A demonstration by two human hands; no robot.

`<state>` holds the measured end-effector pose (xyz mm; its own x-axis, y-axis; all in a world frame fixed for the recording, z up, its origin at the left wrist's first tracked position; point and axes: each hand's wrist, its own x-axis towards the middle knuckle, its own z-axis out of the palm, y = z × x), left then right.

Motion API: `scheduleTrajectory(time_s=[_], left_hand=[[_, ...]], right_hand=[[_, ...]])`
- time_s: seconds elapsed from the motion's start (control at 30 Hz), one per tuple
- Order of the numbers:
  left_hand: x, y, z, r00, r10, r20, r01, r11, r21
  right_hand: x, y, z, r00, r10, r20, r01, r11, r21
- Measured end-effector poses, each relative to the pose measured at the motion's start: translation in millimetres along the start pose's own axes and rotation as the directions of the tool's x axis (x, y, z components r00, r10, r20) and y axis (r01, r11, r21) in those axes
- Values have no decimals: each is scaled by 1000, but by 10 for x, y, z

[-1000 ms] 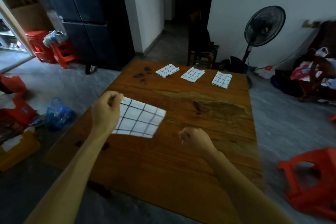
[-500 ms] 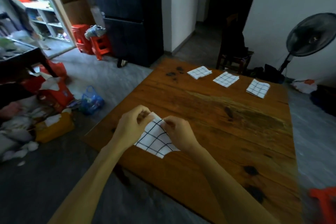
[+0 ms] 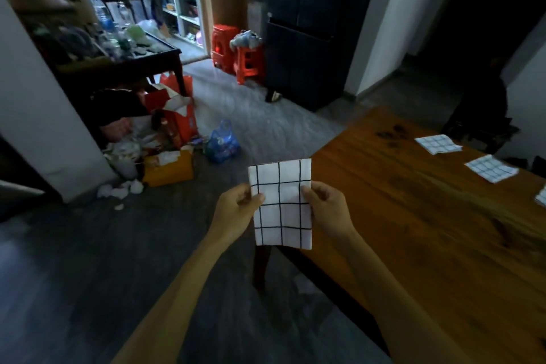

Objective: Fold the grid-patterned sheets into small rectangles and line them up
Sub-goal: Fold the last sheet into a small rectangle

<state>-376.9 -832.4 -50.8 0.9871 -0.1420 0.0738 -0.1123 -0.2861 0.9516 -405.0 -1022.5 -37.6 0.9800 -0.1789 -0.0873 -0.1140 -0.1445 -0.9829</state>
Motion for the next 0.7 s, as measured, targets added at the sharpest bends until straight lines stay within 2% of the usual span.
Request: scheduleTrajectory(time_s=[0.1, 0.23, 0.4, 0.5, 0.7], left_hand=[[96, -167, -508, 997, -21, -70, 20, 1000, -21], [303, -364, -1060, 991, -43, -126, 38, 998, -42], [669, -594, -1500, 980, -66, -186, 58, 997, -46], [1033, -672, -1690, 981, -54, -187, 50, 998, -22], [2169, -703, -1924, 992, 28, -122, -23, 999, 37]], right_hand=[[85, -97, 577, 1000, 22, 20, -23, 997, 80], [349, -234, 1133, 999, -2, 44, 2, 1000, 6], [807, -324, 1653, 996, 34, 82, -35, 999, 12], [1178, -374, 1876, 996, 49, 74, -54, 996, 65], [2259, -481, 2109, 1000, -15, -13, 16, 996, 83]])
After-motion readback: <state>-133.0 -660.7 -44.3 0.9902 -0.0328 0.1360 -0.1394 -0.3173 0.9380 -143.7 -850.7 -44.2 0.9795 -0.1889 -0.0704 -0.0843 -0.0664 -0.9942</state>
